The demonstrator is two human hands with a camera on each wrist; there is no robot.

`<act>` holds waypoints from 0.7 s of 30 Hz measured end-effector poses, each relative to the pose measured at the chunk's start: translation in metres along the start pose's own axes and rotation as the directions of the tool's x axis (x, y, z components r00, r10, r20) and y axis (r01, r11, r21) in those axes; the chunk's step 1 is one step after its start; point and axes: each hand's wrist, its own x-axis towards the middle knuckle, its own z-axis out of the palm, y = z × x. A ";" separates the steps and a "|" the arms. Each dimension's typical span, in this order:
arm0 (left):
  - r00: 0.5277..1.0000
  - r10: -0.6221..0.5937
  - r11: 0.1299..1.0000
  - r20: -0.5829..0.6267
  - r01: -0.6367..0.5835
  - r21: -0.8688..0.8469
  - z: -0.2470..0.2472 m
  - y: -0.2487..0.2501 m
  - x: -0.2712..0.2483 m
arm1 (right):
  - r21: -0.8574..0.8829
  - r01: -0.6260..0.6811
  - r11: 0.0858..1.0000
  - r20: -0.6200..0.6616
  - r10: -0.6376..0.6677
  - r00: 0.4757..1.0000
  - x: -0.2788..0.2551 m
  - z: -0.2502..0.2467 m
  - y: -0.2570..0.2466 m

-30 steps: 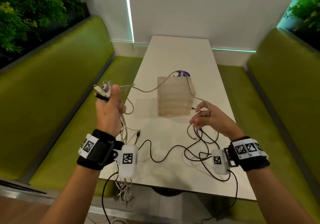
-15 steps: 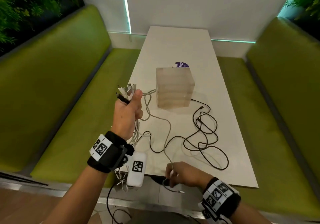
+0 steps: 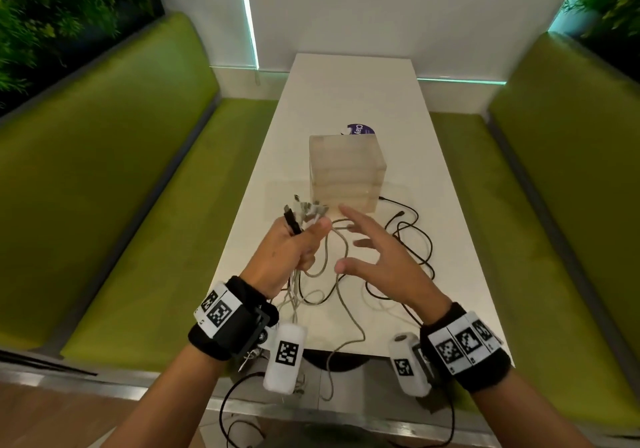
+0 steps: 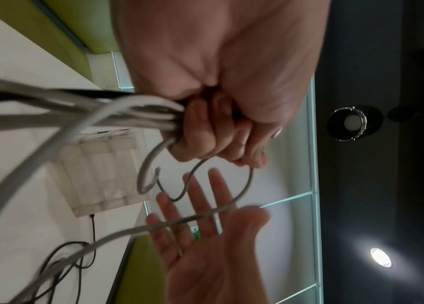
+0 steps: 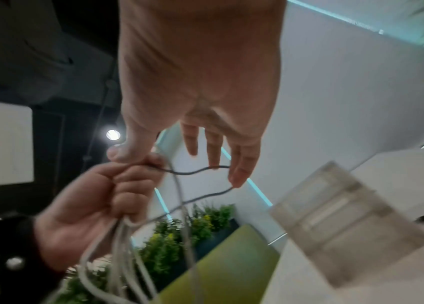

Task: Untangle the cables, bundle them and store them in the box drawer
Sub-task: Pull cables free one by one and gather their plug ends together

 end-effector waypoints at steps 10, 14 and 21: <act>0.970 0.039 0.978 -0.238 -0.085 -0.190 -0.033 0.008 0.005 | -0.210 0.060 0.976 0.443 0.041 0.896 -0.028 0.005 0.041; 0.949 0.053 0.967 -0.310 -0.126 -0.221 -0.046 0.014 0.012 | -0.367 0.187 0.911 0.405 -0.024 0.914 -0.067 0.041 0.067; 0.880 0.018 0.936 -0.475 -0.182 -0.302 -0.069 0.013 0.018 | -0.340 0.023 0.940 0.149 0.030 0.988 -0.095 0.059 0.089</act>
